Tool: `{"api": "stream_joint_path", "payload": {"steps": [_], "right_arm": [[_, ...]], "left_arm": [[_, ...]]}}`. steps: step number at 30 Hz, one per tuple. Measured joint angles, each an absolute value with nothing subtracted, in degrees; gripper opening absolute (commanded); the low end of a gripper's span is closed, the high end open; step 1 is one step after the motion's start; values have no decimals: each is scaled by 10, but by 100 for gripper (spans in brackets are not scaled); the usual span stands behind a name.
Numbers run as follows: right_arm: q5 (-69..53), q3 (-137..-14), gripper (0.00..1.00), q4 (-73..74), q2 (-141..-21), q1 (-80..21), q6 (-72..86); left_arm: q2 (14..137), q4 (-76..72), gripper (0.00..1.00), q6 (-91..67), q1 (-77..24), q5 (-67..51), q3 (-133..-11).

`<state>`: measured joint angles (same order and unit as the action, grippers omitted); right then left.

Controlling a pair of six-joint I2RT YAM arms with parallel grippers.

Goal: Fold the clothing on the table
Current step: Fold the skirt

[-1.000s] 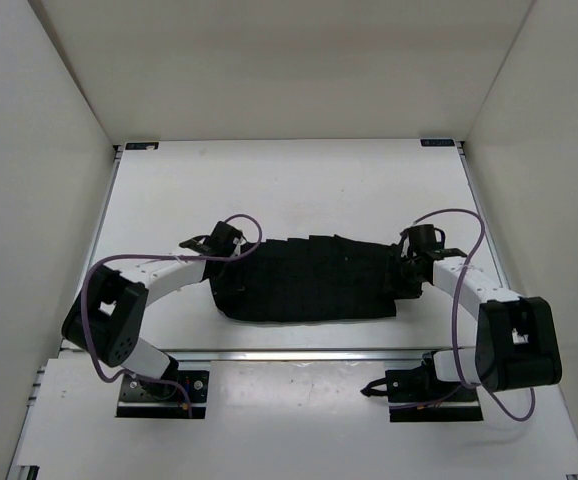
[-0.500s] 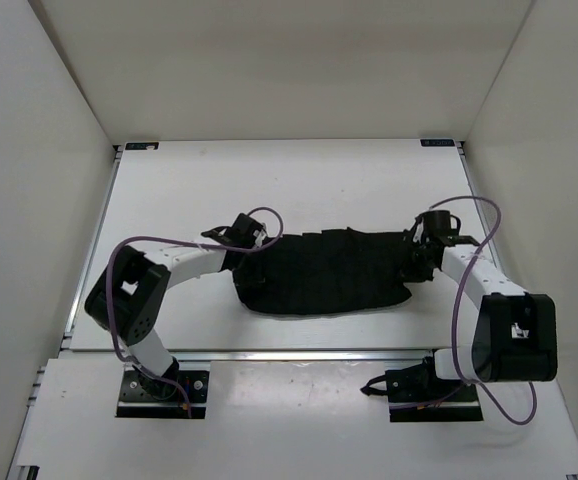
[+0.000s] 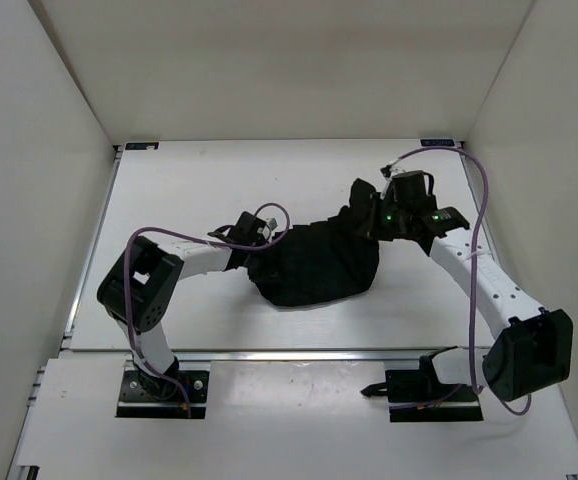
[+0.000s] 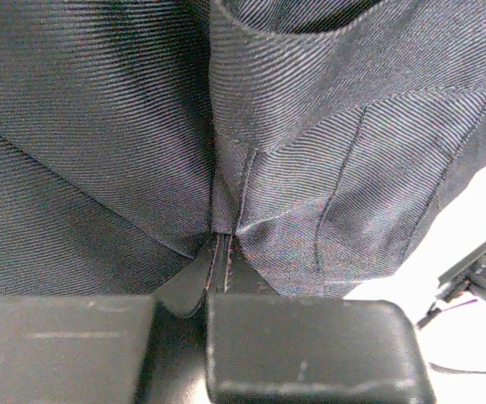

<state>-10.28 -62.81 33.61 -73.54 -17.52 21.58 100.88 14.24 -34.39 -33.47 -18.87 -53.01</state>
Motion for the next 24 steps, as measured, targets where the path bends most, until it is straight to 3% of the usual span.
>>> {"api": "stream_joint_path", "payload": {"steps": [13,24], "right_arm": [[-173,-647,0,196,-850,-347,279],[-209,-672,0,135,-970,-404,302]], "left_arm": [[1009,86,0,-360,-319,-237,-500],[1009,52,0,-383,-287,-288,-472]]}}
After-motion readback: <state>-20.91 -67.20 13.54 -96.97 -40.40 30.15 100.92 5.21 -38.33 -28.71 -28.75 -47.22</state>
